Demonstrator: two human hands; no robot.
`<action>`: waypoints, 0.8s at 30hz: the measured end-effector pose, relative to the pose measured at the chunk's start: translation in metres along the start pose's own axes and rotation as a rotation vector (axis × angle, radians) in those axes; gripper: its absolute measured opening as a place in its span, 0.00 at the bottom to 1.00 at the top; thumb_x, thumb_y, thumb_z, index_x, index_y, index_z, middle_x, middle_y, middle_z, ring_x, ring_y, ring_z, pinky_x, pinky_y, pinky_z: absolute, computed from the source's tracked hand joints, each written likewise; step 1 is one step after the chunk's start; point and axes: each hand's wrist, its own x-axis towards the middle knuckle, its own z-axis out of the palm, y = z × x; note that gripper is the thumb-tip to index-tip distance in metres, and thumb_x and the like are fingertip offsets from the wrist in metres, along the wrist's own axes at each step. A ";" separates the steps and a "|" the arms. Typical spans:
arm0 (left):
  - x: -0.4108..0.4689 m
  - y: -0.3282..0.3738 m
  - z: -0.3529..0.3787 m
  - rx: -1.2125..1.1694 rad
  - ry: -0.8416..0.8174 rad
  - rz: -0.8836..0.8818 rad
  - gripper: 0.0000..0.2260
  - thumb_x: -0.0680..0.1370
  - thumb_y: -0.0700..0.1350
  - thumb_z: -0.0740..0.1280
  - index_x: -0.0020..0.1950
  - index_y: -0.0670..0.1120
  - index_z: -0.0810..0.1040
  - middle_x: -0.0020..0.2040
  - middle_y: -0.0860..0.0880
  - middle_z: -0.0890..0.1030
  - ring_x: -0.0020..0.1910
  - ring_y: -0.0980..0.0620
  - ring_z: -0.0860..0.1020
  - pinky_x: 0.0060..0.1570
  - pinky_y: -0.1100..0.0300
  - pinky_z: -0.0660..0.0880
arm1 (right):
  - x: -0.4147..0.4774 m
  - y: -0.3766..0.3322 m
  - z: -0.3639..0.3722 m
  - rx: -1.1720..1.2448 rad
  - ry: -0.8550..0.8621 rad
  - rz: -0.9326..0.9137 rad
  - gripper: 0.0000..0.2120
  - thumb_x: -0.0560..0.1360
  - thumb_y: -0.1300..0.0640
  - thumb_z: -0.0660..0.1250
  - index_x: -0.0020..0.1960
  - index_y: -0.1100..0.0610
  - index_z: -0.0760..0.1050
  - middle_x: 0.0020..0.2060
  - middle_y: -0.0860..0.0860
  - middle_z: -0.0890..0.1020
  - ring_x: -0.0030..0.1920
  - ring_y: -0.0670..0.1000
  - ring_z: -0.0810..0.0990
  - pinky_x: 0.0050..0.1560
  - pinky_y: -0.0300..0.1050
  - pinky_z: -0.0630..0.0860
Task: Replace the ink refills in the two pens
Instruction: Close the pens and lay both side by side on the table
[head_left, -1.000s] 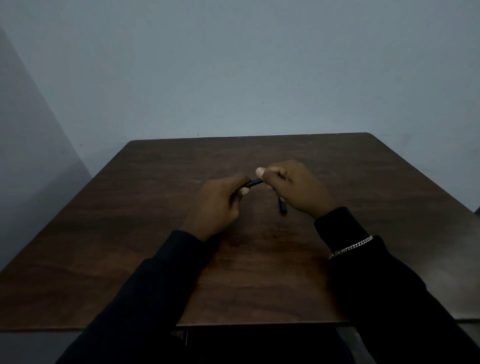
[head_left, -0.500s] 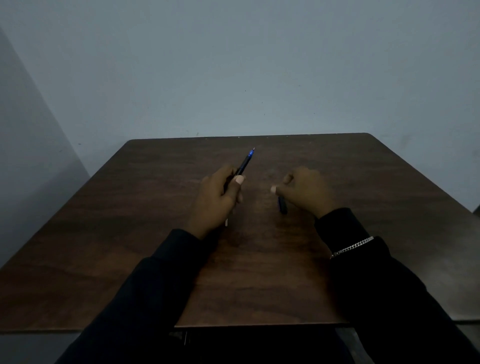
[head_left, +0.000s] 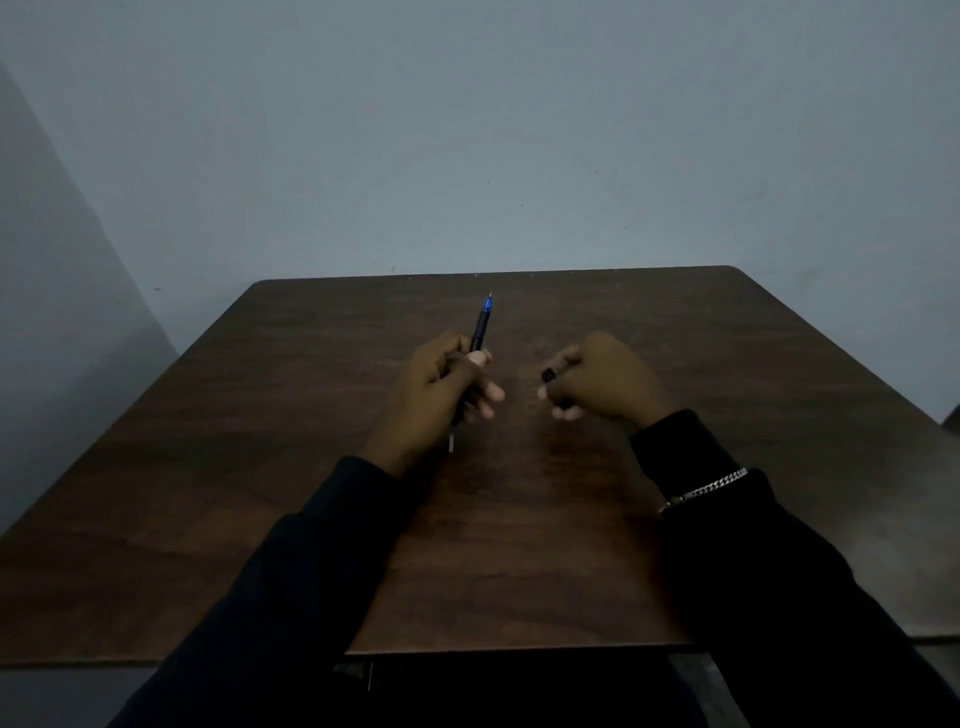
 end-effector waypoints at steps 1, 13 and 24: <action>0.000 0.000 0.001 0.027 0.002 0.001 0.11 0.88 0.43 0.62 0.59 0.36 0.77 0.40 0.44 0.87 0.33 0.48 0.82 0.32 0.59 0.76 | -0.003 -0.002 -0.001 0.145 0.041 -0.043 0.05 0.75 0.67 0.73 0.51 0.64 0.83 0.43 0.59 0.87 0.34 0.50 0.87 0.34 0.40 0.83; -0.004 -0.003 0.003 0.322 -0.030 0.121 0.08 0.86 0.46 0.64 0.52 0.46 0.80 0.37 0.49 0.85 0.36 0.49 0.78 0.41 0.47 0.75 | -0.004 -0.010 -0.007 1.029 0.133 -0.251 0.08 0.82 0.61 0.66 0.60 0.62 0.71 0.49 0.61 0.88 0.51 0.60 0.88 0.51 0.48 0.84; -0.003 -0.003 0.001 0.403 -0.047 0.202 0.07 0.87 0.44 0.64 0.52 0.45 0.81 0.36 0.48 0.85 0.36 0.45 0.79 0.38 0.52 0.73 | -0.009 -0.013 0.000 0.841 0.165 -0.339 0.06 0.80 0.62 0.69 0.54 0.60 0.72 0.48 0.62 0.87 0.50 0.59 0.88 0.47 0.49 0.84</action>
